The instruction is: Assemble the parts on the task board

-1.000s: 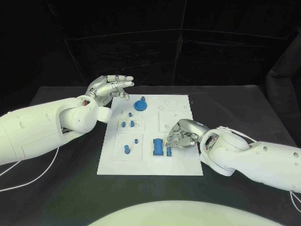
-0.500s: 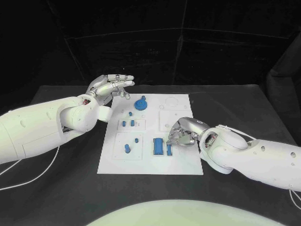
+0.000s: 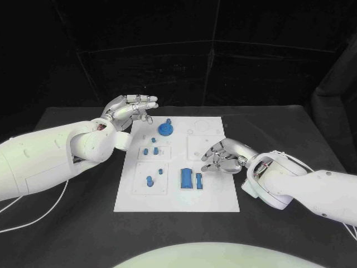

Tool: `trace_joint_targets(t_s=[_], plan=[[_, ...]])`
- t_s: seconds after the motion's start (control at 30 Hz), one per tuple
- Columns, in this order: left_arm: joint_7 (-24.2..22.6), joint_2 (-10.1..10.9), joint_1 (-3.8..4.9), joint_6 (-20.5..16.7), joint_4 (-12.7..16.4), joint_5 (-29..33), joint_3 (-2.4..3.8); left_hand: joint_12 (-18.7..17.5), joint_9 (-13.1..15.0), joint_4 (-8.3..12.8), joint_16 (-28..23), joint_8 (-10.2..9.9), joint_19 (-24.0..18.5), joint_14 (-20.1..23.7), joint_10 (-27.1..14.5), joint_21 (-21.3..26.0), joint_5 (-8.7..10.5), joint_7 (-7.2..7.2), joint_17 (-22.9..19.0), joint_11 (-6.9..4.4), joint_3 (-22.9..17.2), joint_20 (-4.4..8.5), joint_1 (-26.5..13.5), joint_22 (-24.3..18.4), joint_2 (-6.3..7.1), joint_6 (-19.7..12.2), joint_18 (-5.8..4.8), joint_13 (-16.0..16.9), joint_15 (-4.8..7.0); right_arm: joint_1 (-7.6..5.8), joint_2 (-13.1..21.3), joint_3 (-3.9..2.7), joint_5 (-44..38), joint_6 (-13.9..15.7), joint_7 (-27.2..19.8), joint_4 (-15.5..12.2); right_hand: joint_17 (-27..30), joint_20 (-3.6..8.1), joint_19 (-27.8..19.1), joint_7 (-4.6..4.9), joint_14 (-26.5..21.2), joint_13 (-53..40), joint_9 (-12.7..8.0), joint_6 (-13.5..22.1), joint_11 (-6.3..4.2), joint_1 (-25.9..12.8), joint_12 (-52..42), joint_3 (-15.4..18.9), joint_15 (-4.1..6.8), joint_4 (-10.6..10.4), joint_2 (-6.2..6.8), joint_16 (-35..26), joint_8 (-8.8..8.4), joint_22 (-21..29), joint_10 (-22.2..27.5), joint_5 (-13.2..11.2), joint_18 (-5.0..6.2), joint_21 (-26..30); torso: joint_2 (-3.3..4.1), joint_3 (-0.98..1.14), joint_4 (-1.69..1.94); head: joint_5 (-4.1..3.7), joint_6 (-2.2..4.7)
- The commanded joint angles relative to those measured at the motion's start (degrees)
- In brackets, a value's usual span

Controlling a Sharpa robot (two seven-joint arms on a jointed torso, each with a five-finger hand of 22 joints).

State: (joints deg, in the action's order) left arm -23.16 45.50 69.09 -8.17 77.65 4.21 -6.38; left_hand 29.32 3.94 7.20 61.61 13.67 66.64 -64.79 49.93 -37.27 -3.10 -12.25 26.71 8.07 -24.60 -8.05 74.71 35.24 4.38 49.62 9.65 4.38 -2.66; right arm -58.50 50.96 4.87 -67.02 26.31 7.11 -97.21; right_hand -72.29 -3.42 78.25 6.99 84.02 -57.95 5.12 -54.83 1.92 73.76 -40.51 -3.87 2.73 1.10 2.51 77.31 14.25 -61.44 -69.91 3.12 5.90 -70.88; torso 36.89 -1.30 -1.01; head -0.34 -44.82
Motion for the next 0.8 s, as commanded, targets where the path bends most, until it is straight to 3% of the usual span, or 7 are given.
trace_joint_targets(t_s=[0.03,0.13,0.33,0.47,0.6,0.77,0.8], plan=[[-1.01,-0.42,0.10,0.83,-0.72,-0.24,-0.03,0.43,0.14,-0.07,-1.09,0.69,-1.23,1.24,-0.64,0.87,-0.18,0.19,-0.75,-0.20,0.51,0.01,-0.19,-0.40,-0.50,-0.31,0.82,-0.19,0.07,-1.70,0.03,-0.14,23.42,0.70,-13.03,1.59,12.56,-0.36,-6.88,0.34,-3.20,9.44,-0.44,0.38,0.41,1.62,11.65,1.02,-0.62,-0.10,-1.45,-12.84,-0.43,15.45,4.03,0.72,3.02,12.80,-0.84,-0.40,-0.32,-0.45,1.09],[-1.60,-1.16,0.10,1.01,-2.21,-0.24,-0.14,0.05,0.22,-0.35,-5.89,2.00,-4.76,4.47,-0.66,3.56,-0.05,0.80,-3.48,-0.43,0.51,-0.09,-0.59,-1.85,-0.86,1.12,0.81,-0.69,0.16,-3.34,-0.77,-0.15,34.12,-1.17,-18.68,5.28,34.72,-1.89,-15.84,2.05,-13.90,22.49,-1.34,0.98,3.20,3.44,24.25,1.03,-3.15,0.03,-2.59,-39.95,-2.26,31.56,7.01,0.63,4.78,31.13,-1.63,-0.61,-0.54,-0.71,2.29],[-3.42,-2.92,-0.01,1.51,-6.12,-0.24,-0.40,-4.48,-0.26,-2.05,-24.00,1.19,-14.17,10.37,2.47,13.42,0.08,1.58,-12.39,-0.29,0.96,-2.14,-2.75,-8.15,-0.36,3.55,0.43,-0.97,-1.96,-5.01,-5.08,-0.45,50.23,-4.05,-26.90,16.57,46.89,-5.97,-22.03,3.40,-22.30,36.04,-1.40,1.21,5.46,5.04,33.46,0.67,-6.77,0.94,-3.53,-59.07,-5.46,42.32,9.31,1.58,4.22,47.23,-3.06,-1.02,-1.31,-0.59,5.58],[-5.03,-4.33,-0.21,0.79,-9.17,0.02,-0.47,-10.52,-0.27,-3.33,-35.58,-1.27,-19.24,10.03,5.30,21.52,-0.02,1.80,-17.13,0.24,2.57,-4.81,-3.16,-14.43,-0.12,4.91,0.75,-0.90,-3.74,-5.37,-10.15,-1.86,56.26,-4.47,-30.57,25.36,54.48,-9.08,-23.91,3.82,-26.27,42.53,-1.35,1.78,6.95,4.02,36.59,2.49,-9.59,1.45,-3.64,-67.89,-8.07,47.99,10.79,2.40,4.24,55.28,-3.32,-1.02,-1.85,-0.61,8.37],[-6.58,-6.48,-0.73,-2.50,-12.20,1.96,-0.47,-15.54,-0.25,-4.04,-42.81,-4.04,-22.03,10.38,4.98,26.12,-0.01,2.10,-20.14,1.39,4.62,-6.64,-2.72,-18.48,-0.46,4.67,0.94,-0.88,-5.36,-5.46,-13.93,-2.71,59.31,-5.44,-32.51,30.85,61.17,-10.90,-24.40,3.64,-25.42,48.78,-1.34,1.58,7.62,2.72,36.88,5.43,-10.66,2.57,-4.57,-73.22,-10.47,53.29,11.99,2.97,4.91,62.45,-3.81,-0.74,-1.77,-0.43,10.32],[-7.71,-8.63,-1.30,-5.75,-14.75,3.69,-0.46,-19.53,-0.24,-4.60,-48.51,-6.68,-24.51,10.28,4.91,29.44,-0.03,2.41,-22.26,2.31,7.17,-7.88,-2.03,-21.74,-0.97,4.70,0.98,-0.83,-6.44,-5.50,-16.51,-3.09,60.32,-7.18,-33.66,34.01,64.91,-11.55,-24.04,3.79,-24.91,52.17,-1.41,1.75,8.08,1.98,36.95,7.30,-11.20,3.38,-5.76,-73.81,-10.66,56.01,11.76,3.49,4.69,65.99,-3.96,-0.49,-1.61,-0.08,11.49],[-4.57,-8.34,-1.27,-2.18,-14.16,1.41,-0.53,-22.12,-3.94,-7.20,-51.93,-8.55,-36.87,26.58,-11.45,31.53,3.10,5.01,-26.71,-1.04,12.21,-3.09,-23.96,-25.52,-4.38,-11.62,-2.88,-4.38,-3.45,-5.38,-16.19,-3.03,55.90,-4.38,-29.79,33.51,66.74,-6.79,-40.43,0.49,-42.81,53.56,-5.12,17.57,4.74,-20.45,40.51,3.87,-8.54,-1.10,-2.51,-77.31,-14.25,57.39,29.22,1.25,1.28,70.88,-3.75,-0.70,-1.66,-0.20,10.94]])
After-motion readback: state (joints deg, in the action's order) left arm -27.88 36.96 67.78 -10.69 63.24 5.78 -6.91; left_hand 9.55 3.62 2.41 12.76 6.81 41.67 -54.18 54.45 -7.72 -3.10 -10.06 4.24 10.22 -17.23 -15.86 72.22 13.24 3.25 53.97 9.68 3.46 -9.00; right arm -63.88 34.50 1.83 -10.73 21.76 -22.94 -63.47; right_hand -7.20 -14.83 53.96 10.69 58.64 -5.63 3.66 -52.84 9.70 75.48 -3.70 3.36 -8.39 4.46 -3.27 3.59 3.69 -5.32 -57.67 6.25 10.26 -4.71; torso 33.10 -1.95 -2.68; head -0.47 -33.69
